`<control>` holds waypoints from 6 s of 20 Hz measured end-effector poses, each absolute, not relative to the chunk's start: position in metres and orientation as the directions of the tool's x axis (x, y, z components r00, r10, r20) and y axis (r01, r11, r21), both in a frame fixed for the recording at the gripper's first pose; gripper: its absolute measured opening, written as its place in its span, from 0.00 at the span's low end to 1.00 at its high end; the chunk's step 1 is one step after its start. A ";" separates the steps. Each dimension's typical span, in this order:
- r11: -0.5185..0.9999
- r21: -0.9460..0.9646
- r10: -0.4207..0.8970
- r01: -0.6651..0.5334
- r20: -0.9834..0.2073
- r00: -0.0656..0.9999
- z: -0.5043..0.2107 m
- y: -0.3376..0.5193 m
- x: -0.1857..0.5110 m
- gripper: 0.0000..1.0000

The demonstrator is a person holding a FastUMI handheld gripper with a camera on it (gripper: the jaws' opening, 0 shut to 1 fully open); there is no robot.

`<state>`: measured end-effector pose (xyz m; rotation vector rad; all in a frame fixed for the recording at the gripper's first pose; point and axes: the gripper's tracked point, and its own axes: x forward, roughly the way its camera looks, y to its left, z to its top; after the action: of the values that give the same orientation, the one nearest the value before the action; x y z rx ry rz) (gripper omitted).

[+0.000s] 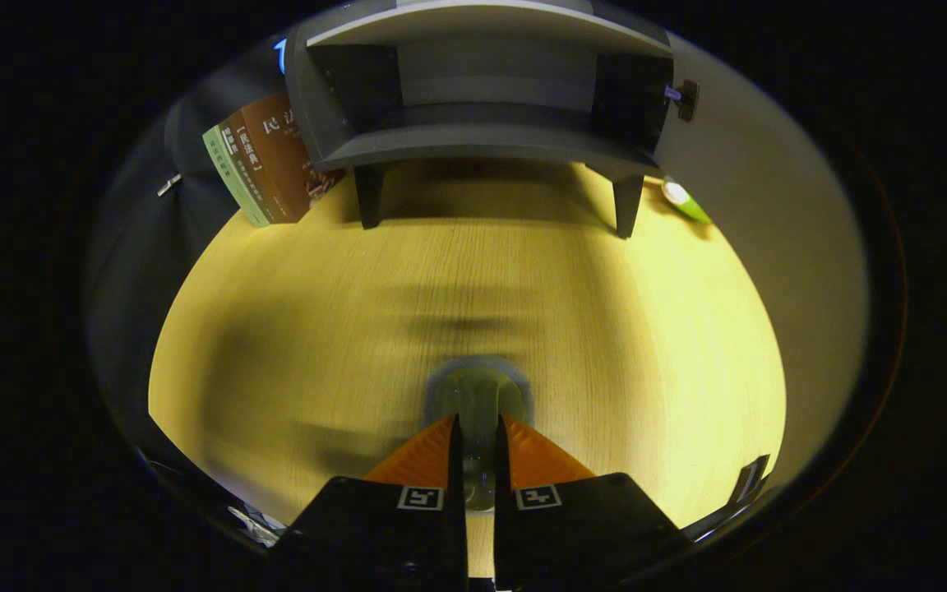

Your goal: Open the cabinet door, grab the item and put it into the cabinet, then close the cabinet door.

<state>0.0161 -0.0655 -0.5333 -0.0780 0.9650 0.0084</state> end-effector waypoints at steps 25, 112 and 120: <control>0.991 -0.135 -0.035 0.013 -0.166 0.985 -0.105 -0.010 0.228 0.17; 1.000 0.023 0.000 0.001 -0.039 0.999 -0.054 -0.264 -0.086 0.97; 0.999 0.041 0.013 -0.011 -0.043 0.999 -0.060 -0.203 -0.081 0.97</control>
<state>-0.0809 -0.2026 -0.0595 0.0407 0.0429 0.0122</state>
